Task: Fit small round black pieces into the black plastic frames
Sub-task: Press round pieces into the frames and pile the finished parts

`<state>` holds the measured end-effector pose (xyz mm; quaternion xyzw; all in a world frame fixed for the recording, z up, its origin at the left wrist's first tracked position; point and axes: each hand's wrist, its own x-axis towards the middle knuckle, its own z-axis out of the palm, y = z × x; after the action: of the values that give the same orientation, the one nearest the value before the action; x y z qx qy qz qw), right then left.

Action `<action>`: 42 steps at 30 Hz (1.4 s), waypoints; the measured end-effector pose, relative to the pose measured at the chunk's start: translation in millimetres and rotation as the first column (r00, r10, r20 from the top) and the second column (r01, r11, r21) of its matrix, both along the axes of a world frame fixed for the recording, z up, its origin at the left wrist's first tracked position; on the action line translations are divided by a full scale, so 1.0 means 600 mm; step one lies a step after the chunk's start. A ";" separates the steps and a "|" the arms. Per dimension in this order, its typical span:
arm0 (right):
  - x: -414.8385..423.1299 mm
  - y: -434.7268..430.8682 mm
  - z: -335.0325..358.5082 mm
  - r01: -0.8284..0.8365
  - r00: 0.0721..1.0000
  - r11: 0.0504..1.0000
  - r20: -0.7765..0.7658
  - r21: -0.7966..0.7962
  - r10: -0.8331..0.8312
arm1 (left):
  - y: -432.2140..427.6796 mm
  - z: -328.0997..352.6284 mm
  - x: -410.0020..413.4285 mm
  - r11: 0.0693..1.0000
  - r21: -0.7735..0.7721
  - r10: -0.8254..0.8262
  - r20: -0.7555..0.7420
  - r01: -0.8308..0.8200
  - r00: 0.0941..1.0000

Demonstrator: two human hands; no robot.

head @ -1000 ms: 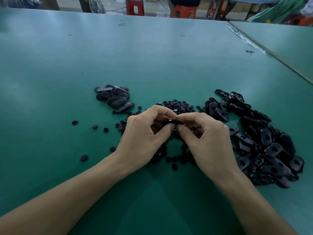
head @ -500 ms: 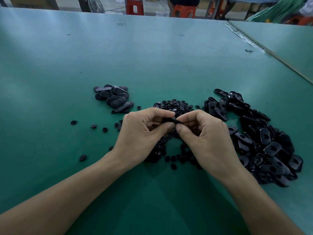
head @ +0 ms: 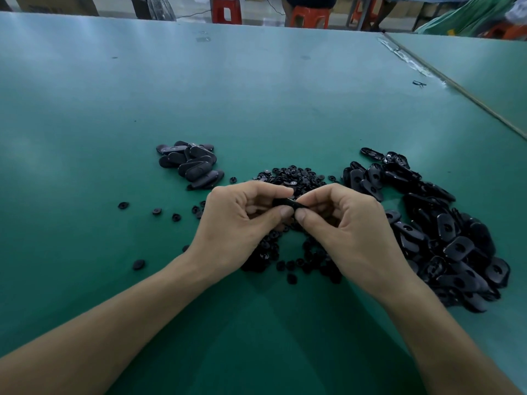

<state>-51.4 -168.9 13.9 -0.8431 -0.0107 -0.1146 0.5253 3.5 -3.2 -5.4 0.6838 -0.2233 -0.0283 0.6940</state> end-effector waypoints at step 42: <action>0.010 -0.064 -0.012 0.445 0.829 0.595 0.058 -0.670 -0.556 | 0.122 -0.007 0.136 0.606 0.505 0.566 0.268 -0.614 0.780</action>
<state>-45.6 -207.4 6.9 -0.9466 0.2286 -0.1794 0.1395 85.4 70.0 -9.8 0.8931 0.0057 0.1645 0.4186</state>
